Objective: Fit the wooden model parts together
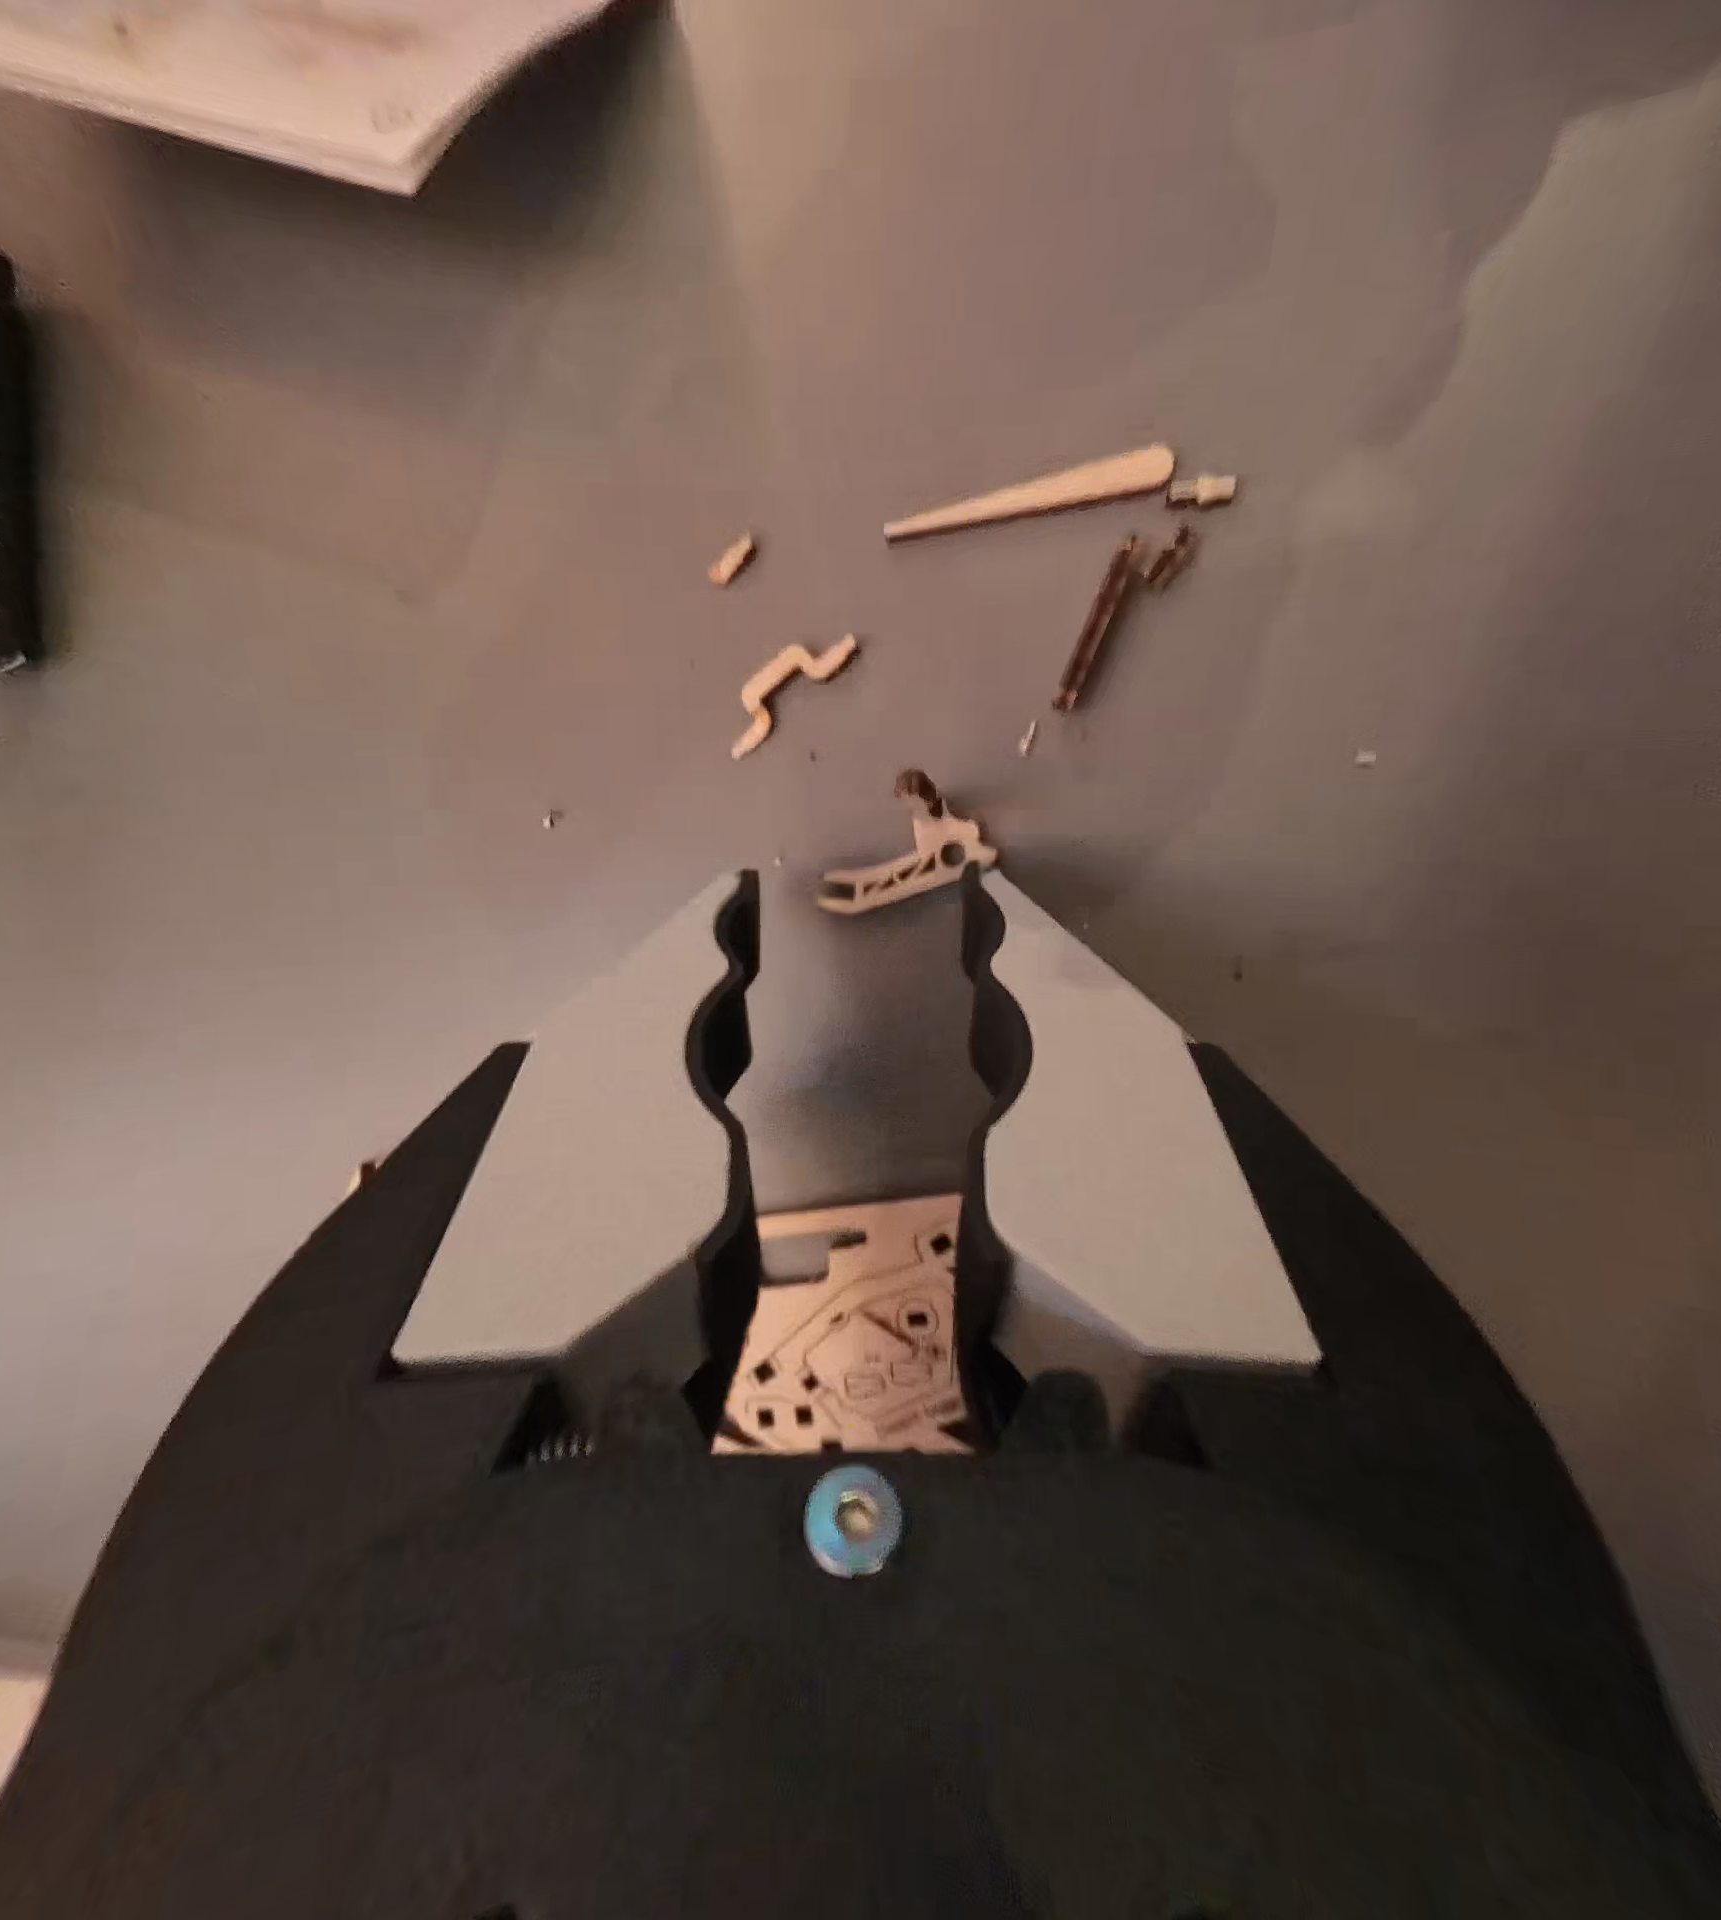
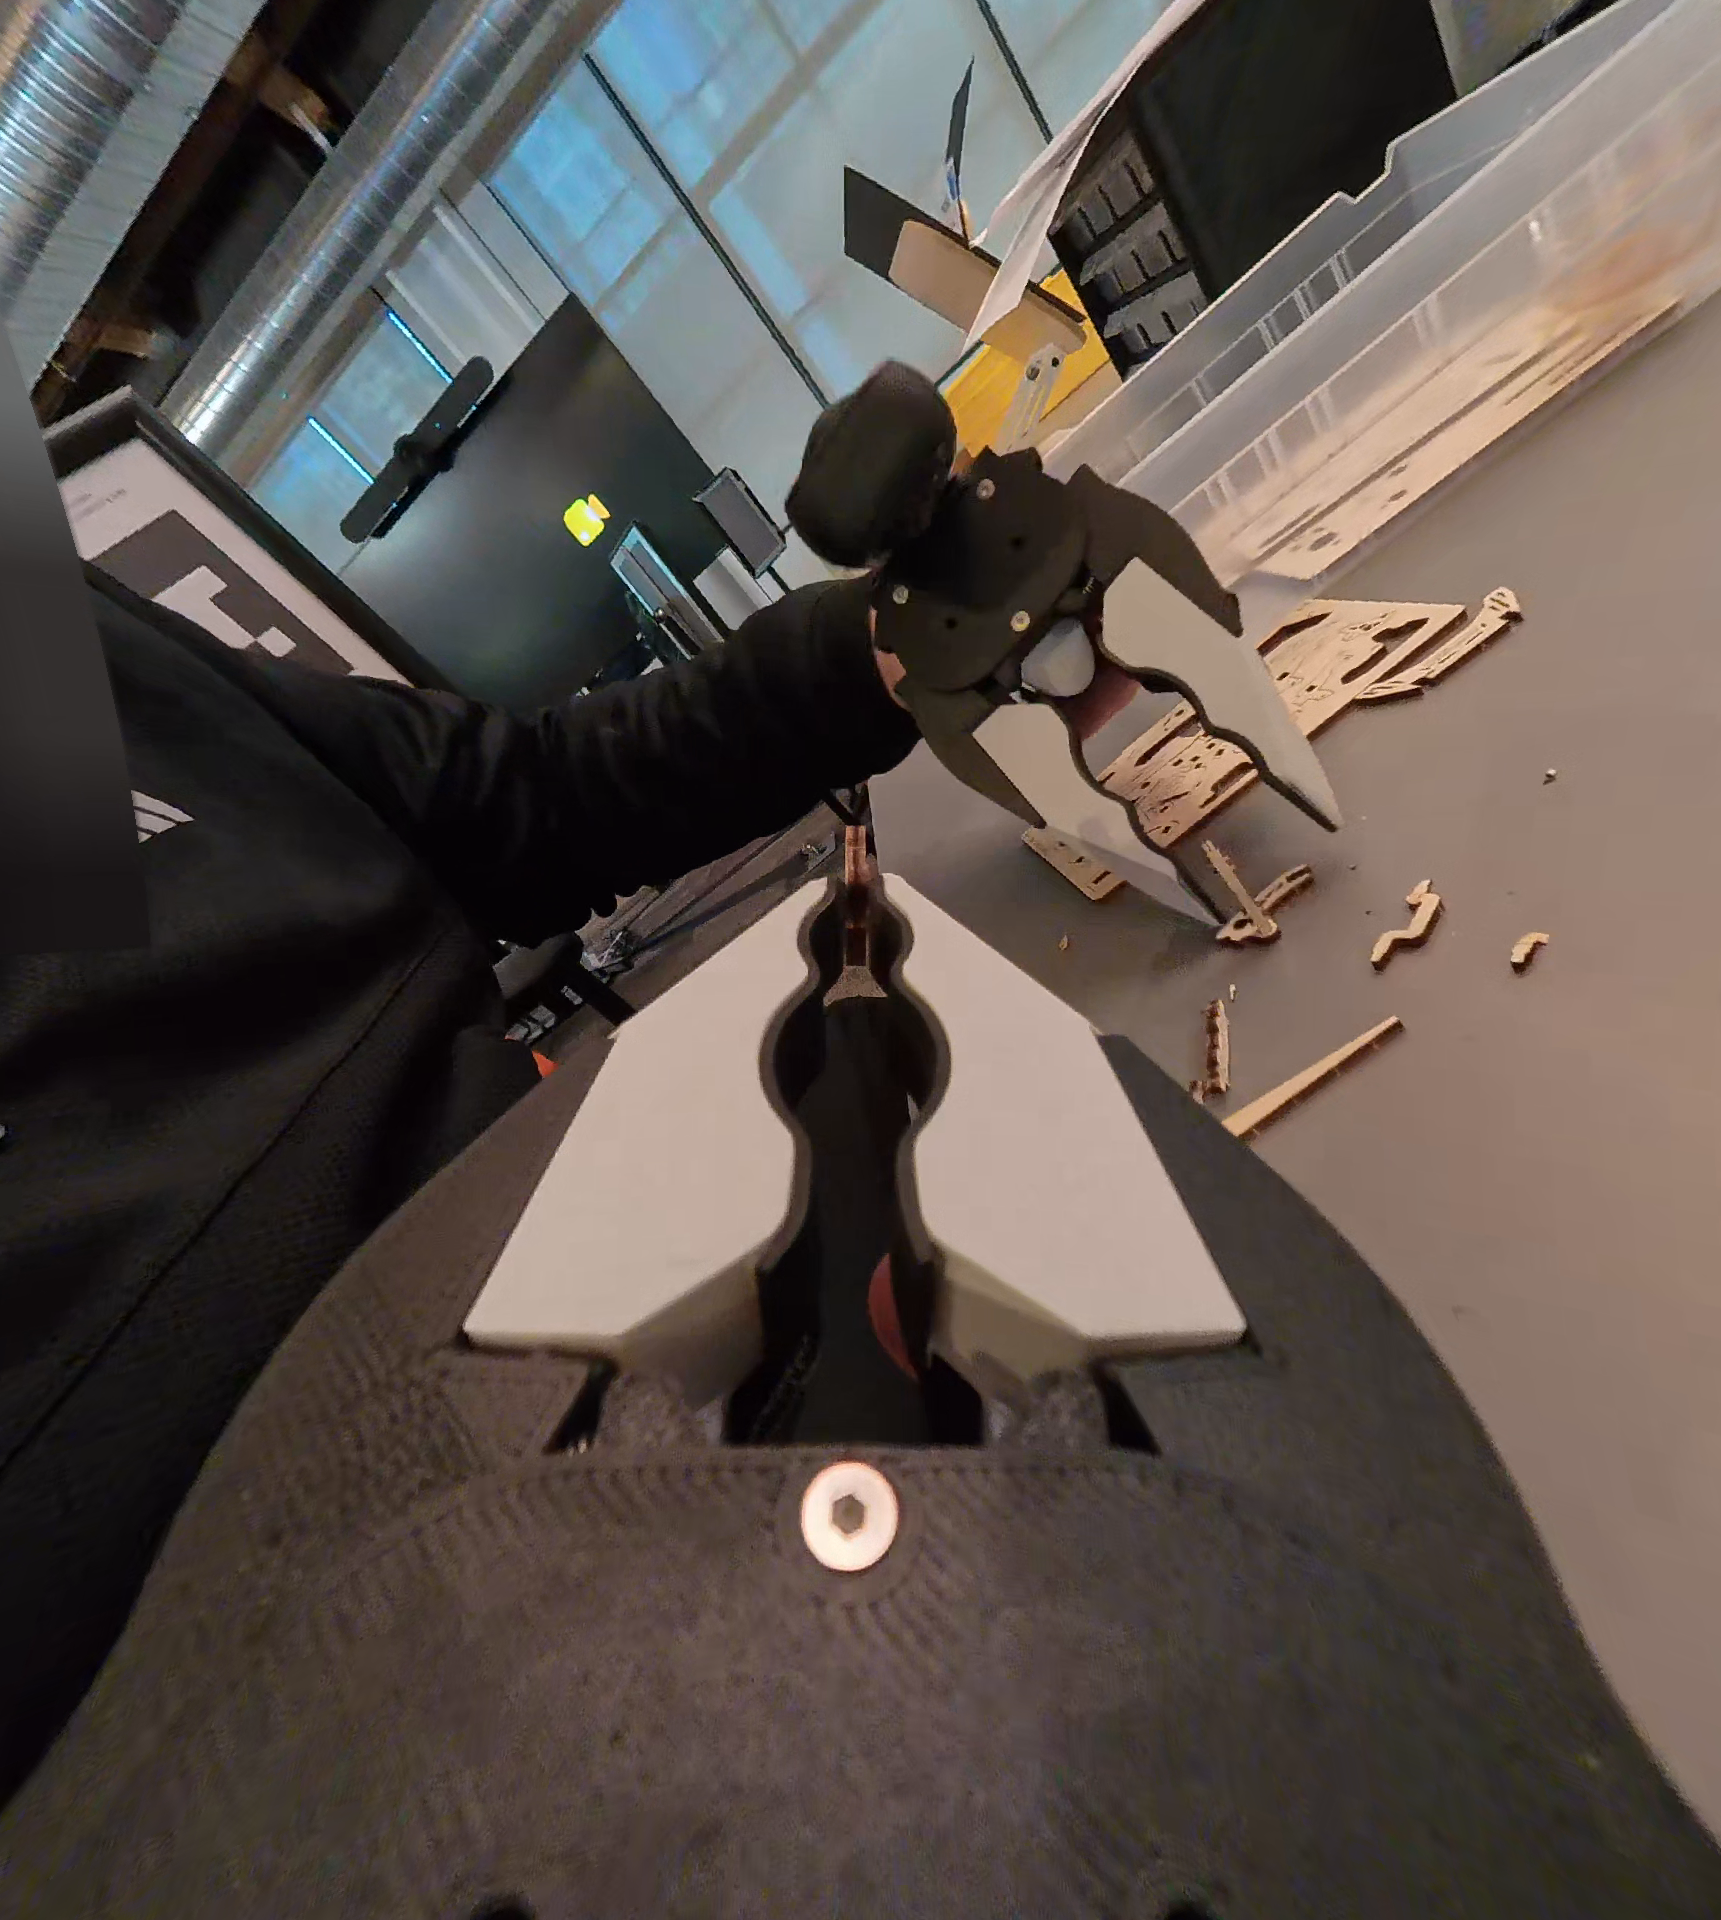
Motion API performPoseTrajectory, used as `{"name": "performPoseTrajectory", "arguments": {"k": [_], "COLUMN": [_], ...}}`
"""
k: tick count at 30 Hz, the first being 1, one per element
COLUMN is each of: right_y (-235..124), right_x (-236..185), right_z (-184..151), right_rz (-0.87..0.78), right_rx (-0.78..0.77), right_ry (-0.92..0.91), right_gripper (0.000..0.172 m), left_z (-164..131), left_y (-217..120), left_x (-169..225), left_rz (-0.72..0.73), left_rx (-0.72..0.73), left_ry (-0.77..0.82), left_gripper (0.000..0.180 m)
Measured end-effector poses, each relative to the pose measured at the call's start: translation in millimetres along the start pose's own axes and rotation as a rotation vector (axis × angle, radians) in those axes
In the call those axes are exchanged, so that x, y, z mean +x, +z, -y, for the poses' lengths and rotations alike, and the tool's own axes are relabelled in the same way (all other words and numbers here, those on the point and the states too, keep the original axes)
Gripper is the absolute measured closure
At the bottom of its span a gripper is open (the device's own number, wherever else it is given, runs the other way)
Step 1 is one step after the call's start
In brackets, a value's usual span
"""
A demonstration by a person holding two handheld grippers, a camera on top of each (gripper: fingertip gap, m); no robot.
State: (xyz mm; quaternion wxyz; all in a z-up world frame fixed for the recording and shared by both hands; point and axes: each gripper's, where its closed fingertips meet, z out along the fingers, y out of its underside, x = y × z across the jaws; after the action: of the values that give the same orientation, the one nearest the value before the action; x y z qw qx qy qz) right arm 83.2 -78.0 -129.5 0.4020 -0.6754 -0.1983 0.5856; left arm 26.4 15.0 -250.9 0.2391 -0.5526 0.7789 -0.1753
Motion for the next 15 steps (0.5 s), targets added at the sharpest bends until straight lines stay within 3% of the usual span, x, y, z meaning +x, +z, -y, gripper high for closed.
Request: {"name": "performPoseTrajectory", "arguments": {"k": [6, 15], "right_y": [-2.7, -5.3], "right_x": [2.5, 18.7], "right_z": [-0.5, 0.2], "right_rz": [0.001, -0.073], "right_rx": [0.010, 0.004], "right_ry": [-0.005, -0.015], "right_gripper": [0.170, 0.170], "left_z": [3.7, 12.2], "left_y": [5.7, 8.2], "left_x": [9.5, 18.2], "left_rz": [-0.075, 0.141], "left_rx": [0.006, -0.039], "left_ry": [-0.058, -0.434], "left_gripper": [0.156, 0.162]}}
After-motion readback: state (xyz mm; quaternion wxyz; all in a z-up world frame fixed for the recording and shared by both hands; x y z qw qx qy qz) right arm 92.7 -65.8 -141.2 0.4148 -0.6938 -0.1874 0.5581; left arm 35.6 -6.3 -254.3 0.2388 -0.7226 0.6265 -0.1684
